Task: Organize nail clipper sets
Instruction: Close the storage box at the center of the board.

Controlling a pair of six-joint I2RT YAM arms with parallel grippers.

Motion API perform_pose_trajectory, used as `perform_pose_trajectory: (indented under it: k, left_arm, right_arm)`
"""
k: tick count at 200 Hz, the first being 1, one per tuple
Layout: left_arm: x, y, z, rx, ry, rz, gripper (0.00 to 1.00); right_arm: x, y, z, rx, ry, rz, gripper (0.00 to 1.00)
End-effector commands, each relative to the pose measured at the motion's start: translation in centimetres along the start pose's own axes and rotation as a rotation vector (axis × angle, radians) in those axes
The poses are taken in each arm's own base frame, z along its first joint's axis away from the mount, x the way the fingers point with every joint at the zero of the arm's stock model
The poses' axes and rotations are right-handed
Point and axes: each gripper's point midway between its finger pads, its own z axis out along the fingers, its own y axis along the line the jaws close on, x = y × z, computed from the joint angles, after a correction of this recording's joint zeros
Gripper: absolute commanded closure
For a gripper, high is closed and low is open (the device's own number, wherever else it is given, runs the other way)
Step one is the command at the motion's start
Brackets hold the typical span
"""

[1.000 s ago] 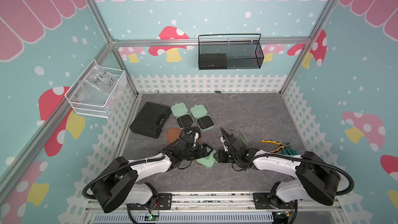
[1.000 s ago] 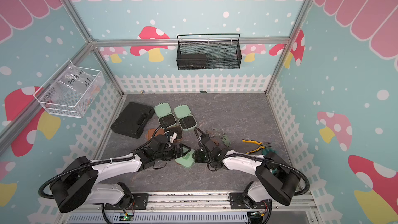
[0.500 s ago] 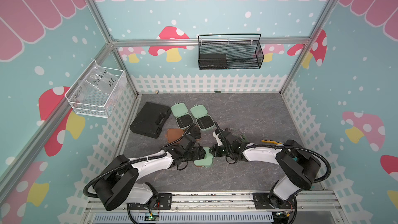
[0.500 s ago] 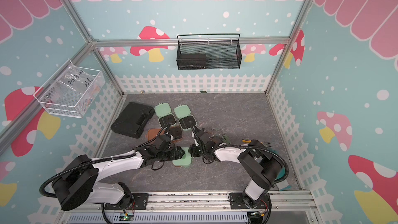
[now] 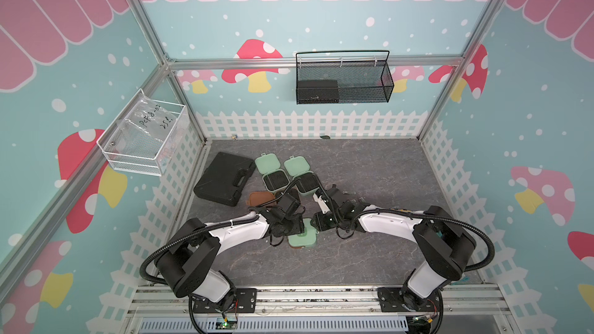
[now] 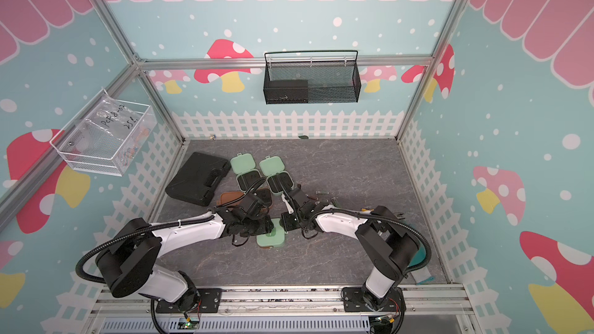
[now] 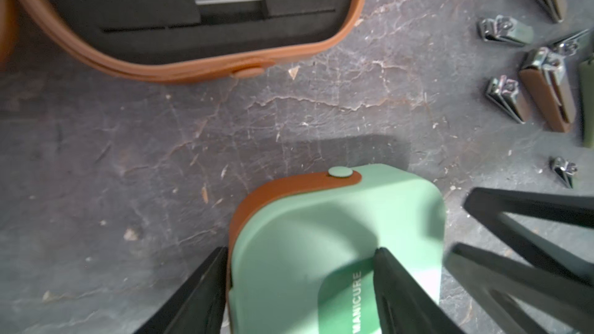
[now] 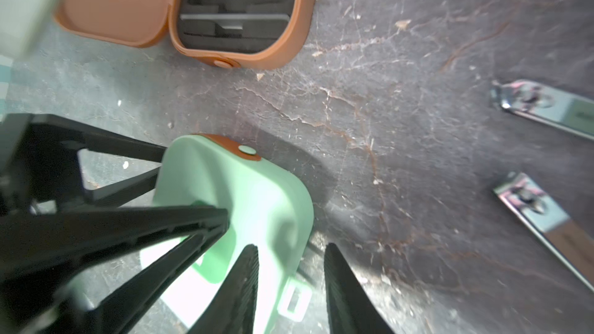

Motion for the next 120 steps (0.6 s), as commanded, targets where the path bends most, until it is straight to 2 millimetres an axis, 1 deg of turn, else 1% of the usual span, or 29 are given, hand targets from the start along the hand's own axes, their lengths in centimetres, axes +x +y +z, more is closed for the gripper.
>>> perform_pose_trajectory:
  k: [1,24,48,85,120]
  left_arm:
    - [4.7,5.7,0.6,-0.235,0.179,0.006,0.31]
    - [4.8,5.8,0.6,-0.245,0.183,0.001,0.32]
    - [4.8,5.8,0.7,-0.248,0.187,-0.001,0.32]
    - [4.9,6.0,0.8,-0.253,0.189,-0.006,0.32]
    - [4.8,5.9,0.8,-0.252,0.186,-0.009,0.32]
  right_arm:
    - [-0.3,0.6,-1.6,-0.002,0.003,0.002,0.62]
    - [0.2,1.4,-1.8,-0.044,0.016,0.026,0.62]
    - [1.1,1.8,-1.2,-0.068,0.044,0.047,0.64]
    - [2.4,1.5,0.1,-0.062,0.096,0.066,0.67]
    - [4.2,0.9,1.0,-0.042,0.143,0.090,0.70]
